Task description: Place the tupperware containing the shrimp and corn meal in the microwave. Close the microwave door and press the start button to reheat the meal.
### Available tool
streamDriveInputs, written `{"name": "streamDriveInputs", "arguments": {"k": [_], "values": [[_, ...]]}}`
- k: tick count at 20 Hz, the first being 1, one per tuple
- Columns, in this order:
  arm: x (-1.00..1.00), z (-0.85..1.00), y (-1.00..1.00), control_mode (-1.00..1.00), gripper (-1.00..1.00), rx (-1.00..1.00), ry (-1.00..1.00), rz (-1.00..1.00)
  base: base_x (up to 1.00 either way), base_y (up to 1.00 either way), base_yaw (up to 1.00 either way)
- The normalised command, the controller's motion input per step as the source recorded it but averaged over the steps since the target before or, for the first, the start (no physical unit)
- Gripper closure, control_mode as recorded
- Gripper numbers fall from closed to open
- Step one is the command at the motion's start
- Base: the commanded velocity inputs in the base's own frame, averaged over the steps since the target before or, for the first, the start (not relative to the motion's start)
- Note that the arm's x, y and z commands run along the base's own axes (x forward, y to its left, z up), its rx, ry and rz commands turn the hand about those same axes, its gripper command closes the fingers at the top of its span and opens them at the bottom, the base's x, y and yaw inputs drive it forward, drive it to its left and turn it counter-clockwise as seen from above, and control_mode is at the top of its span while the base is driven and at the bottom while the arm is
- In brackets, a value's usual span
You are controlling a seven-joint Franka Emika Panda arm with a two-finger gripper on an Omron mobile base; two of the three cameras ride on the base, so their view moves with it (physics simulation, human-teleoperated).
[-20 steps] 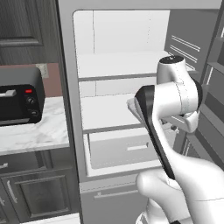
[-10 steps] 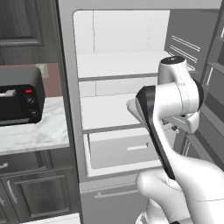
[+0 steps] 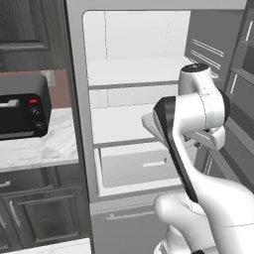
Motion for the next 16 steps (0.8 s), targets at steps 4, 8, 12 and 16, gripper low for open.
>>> {"name": "streamDriveInputs", "arguments": {"k": [4,8,12,16], "values": [[0.00,0.00,0.00,1.00,1.00,0.00,0.00,0.00,-0.76,0.08,0.07],[0.00,0.00,0.00,1.00,1.00,0.00,0.00,0.00,-0.54,0.49,0.17],[0.00,0.00,0.00,1.00,1.00,0.00,0.00,0.00,-0.08,0.67,0.29],[0.00,0.00,0.00,1.00,1.00,0.00,0.00,0.00,0.00,0.60,0.38]]}}
